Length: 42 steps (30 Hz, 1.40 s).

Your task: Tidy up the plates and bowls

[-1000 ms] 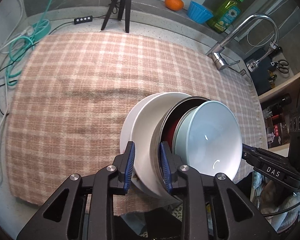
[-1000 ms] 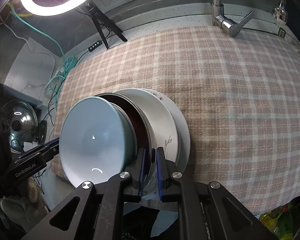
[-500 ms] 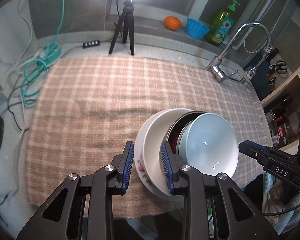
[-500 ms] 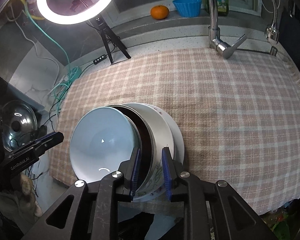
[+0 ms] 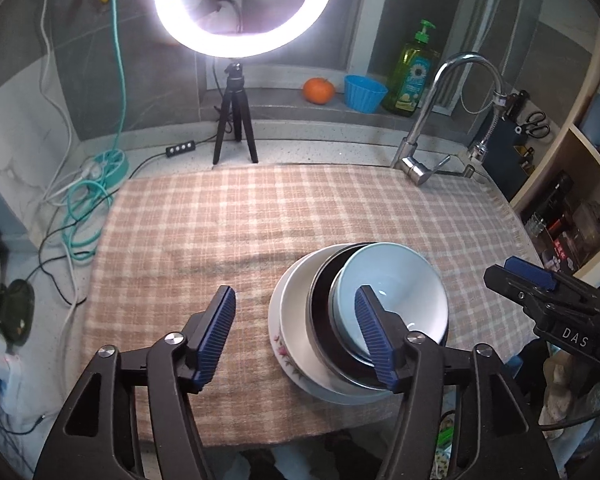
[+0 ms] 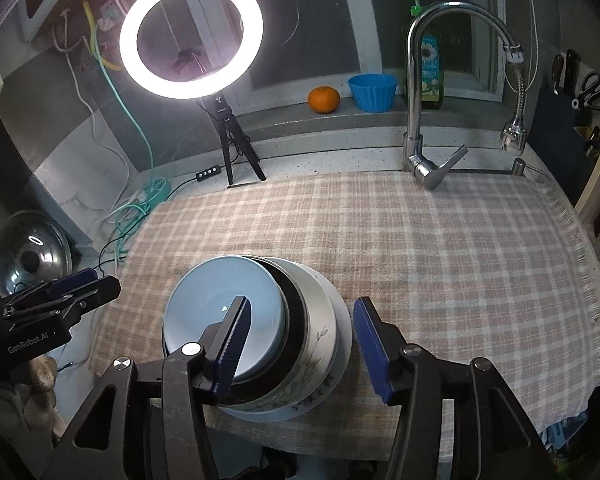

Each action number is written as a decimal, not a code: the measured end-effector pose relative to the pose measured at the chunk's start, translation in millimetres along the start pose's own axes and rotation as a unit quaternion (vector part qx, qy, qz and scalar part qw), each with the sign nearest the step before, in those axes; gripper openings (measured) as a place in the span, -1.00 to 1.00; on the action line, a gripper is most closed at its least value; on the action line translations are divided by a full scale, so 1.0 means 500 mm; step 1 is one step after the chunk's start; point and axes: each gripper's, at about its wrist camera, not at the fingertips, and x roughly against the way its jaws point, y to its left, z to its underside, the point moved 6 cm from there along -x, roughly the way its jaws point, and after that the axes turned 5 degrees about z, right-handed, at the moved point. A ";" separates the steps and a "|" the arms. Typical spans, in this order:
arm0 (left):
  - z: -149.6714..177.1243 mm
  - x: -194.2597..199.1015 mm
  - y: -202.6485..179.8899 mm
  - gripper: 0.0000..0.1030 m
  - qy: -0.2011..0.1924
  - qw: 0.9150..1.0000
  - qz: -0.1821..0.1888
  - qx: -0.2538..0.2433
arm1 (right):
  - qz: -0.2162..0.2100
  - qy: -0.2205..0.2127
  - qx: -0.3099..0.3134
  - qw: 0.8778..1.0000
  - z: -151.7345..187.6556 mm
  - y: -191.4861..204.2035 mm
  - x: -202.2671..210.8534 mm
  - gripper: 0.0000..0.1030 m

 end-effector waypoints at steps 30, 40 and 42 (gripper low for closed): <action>0.023 0.046 -0.034 0.52 -0.020 1.000 -0.006 -0.011 | 0.077 -0.049 0.009 0.996 0.042 0.011 0.068 0.36; 0.021 0.040 -0.037 0.53 -0.017 1.000 -0.003 -0.013 | 0.076 -0.047 0.009 0.996 0.040 0.007 0.062 0.37; 0.021 0.038 -0.037 0.53 -0.015 1.000 -0.003 -0.010 | 0.077 -0.046 0.008 0.996 0.040 0.006 0.060 0.37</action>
